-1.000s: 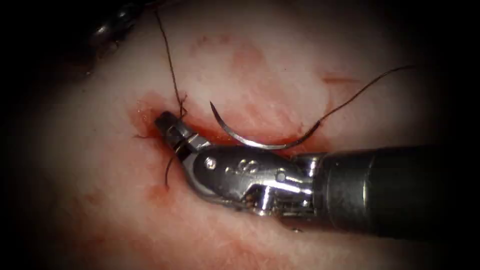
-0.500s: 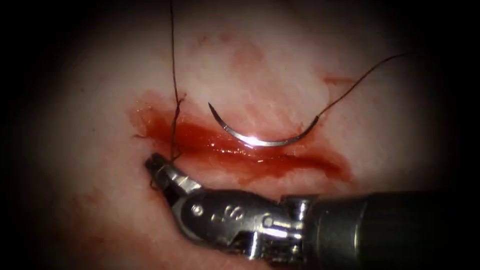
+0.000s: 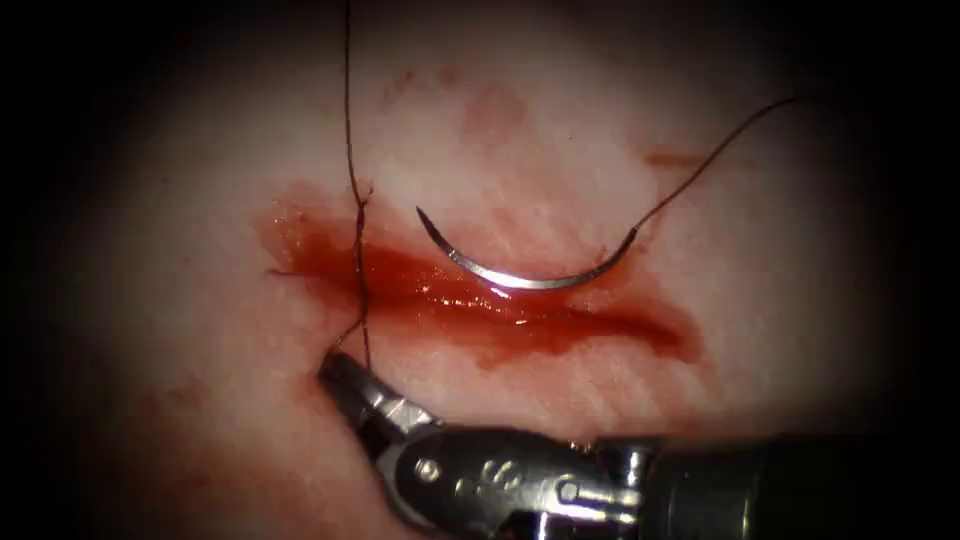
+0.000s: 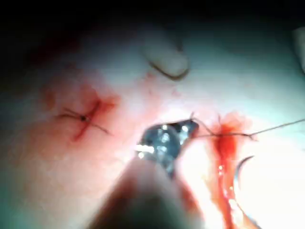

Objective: Wound Closure

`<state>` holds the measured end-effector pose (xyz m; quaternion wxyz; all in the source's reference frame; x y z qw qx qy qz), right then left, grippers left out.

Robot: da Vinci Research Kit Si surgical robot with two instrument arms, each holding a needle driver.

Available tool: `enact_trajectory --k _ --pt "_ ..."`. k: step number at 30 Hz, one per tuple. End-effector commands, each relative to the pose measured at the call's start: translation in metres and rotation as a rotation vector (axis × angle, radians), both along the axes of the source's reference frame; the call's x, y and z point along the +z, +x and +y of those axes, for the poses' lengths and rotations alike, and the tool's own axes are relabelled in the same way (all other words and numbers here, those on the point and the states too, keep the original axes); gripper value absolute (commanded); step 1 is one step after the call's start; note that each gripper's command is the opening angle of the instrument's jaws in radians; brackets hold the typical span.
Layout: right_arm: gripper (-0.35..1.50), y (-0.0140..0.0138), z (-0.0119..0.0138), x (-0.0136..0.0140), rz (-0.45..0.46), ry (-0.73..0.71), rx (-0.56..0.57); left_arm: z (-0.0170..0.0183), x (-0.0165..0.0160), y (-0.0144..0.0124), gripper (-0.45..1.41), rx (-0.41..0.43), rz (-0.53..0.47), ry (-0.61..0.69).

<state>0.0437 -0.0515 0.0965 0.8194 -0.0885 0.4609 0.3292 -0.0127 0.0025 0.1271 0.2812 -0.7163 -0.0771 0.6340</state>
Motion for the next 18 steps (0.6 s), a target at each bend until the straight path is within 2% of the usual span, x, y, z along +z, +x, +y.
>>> enact_trajectory --k 1,6,12,18 --pt "-0.35 0.0008 -0.0004 0.0003 0.002 0.001 -0.003 0.0002 0.0005 -0.0006 -0.45 -0.001 -0.001 -0.001" --pt "-0.35 0.0009 -0.0012 0.0001 0.009 0.002 -0.018 0.0028 0.0002 -0.0005 -0.45 -0.018 0.019 -0.025" --pt "-0.35 0.0012 -0.0018 -0.0005 0.019 0.005 -0.033 0.0037 0.0002 -0.0009 -0.45 -0.023 0.030 -0.037" --pt "-0.35 0.0022 -0.0040 -0.0011 0.018 0.015 -0.076 0.0043 0.0007 -0.0011 -0.45 -0.021 0.040 -0.039"
